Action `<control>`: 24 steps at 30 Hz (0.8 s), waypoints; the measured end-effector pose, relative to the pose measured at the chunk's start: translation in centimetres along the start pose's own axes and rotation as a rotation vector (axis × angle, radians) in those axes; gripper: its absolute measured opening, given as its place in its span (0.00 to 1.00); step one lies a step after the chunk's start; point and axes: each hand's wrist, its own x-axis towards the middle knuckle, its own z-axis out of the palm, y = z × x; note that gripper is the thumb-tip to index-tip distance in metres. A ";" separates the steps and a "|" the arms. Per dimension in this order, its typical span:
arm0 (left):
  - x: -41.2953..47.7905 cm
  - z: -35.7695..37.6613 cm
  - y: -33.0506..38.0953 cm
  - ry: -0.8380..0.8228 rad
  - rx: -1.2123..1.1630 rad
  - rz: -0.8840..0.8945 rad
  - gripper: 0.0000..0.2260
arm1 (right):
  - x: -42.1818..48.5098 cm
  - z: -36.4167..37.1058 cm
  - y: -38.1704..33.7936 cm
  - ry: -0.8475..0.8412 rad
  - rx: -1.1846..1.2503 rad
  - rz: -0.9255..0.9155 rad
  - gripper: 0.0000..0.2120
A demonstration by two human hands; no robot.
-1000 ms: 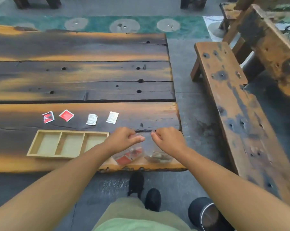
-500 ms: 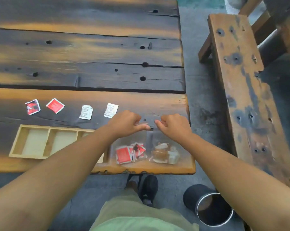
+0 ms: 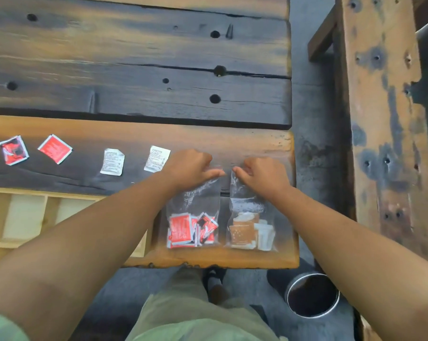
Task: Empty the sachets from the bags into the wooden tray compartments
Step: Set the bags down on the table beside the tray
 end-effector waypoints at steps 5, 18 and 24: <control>0.8 1.0 -0.9 0.014 0.064 0.043 0.24 | 1.1 0.7 0.5 -0.040 0.017 0.019 0.20; 2.2 3.1 -2.1 -0.029 0.130 0.047 0.28 | 1.7 1.6 0.0 -0.007 -0.046 0.025 0.21; 1.9 2.6 -1.9 -0.028 0.110 0.024 0.27 | 1.6 1.8 0.3 -0.008 -0.028 0.018 0.20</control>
